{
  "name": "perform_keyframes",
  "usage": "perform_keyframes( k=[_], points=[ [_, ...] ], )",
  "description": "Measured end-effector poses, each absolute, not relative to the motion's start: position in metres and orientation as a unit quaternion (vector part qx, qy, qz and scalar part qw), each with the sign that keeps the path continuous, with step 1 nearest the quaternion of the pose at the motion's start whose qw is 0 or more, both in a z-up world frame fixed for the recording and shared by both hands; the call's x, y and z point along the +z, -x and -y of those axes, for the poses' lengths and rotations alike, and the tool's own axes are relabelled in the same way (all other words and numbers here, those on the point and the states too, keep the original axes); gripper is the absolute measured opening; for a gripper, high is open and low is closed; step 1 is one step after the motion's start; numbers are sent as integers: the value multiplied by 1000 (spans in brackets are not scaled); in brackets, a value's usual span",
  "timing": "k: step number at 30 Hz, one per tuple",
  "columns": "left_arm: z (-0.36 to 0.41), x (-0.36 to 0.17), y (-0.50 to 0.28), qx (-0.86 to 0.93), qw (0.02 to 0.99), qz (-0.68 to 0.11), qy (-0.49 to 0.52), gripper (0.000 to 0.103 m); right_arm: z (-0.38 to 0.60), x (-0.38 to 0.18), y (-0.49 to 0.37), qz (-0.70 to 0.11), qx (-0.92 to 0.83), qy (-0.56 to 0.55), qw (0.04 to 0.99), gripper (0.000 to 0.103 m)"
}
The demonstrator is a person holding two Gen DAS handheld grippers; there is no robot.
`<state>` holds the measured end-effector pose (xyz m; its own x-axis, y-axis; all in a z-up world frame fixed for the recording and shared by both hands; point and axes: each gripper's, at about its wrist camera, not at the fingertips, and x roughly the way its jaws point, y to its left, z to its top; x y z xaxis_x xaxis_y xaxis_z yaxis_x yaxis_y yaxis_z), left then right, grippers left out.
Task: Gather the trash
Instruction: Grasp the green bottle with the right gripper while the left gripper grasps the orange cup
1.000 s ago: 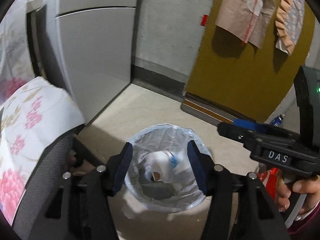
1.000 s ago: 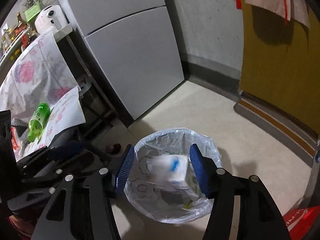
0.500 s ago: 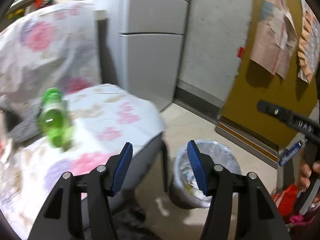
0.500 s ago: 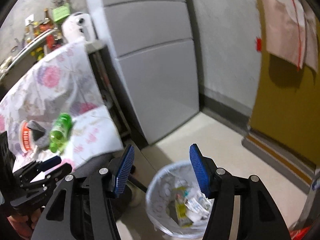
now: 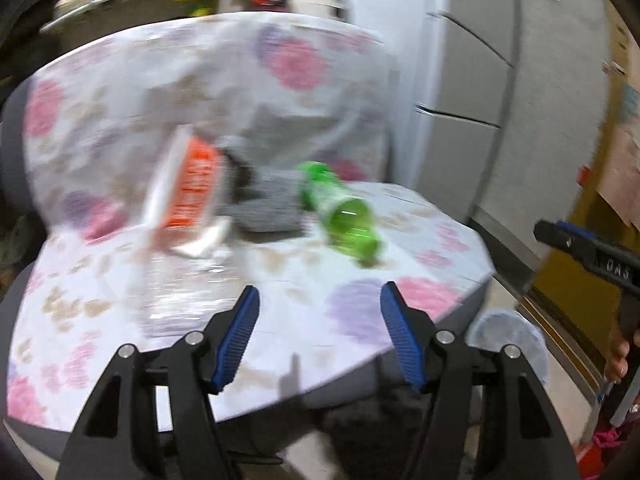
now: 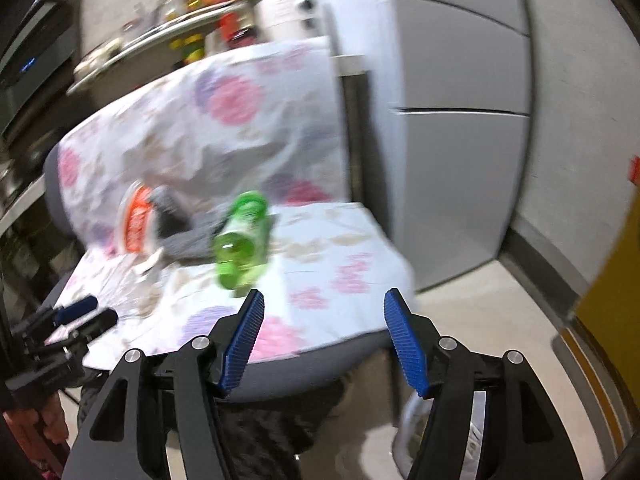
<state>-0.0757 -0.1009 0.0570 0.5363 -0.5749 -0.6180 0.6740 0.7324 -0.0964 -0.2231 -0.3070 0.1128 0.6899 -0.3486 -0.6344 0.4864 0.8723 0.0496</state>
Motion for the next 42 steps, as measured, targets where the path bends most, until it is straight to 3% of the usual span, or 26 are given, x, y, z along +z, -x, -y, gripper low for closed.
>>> perform_keyframes(
  k=[7,9,19,33,35,42],
  points=[
    [49,58,21,-282,900,-331,-36,64,285,93,152,-356,-171,-78,916,69],
    [43,57,10,-271,902,-333,-32,64,284,86,135,-365,-164,-73,913,76],
    [44,40,-48,-240,906,-350,-19,61,299,58,41,-386,-163,-62,906,76],
    [62,29,-85,-244,904,-350,-18,60,325,12,-53,-470,-225,-30,853,67],
    [61,27,-85,-243,903,-354,-16,60,327,10,-53,-472,-226,-36,851,58],
    [56,31,-76,-249,904,-346,-21,60,326,32,0,-429,-221,-72,873,56]
  ],
)
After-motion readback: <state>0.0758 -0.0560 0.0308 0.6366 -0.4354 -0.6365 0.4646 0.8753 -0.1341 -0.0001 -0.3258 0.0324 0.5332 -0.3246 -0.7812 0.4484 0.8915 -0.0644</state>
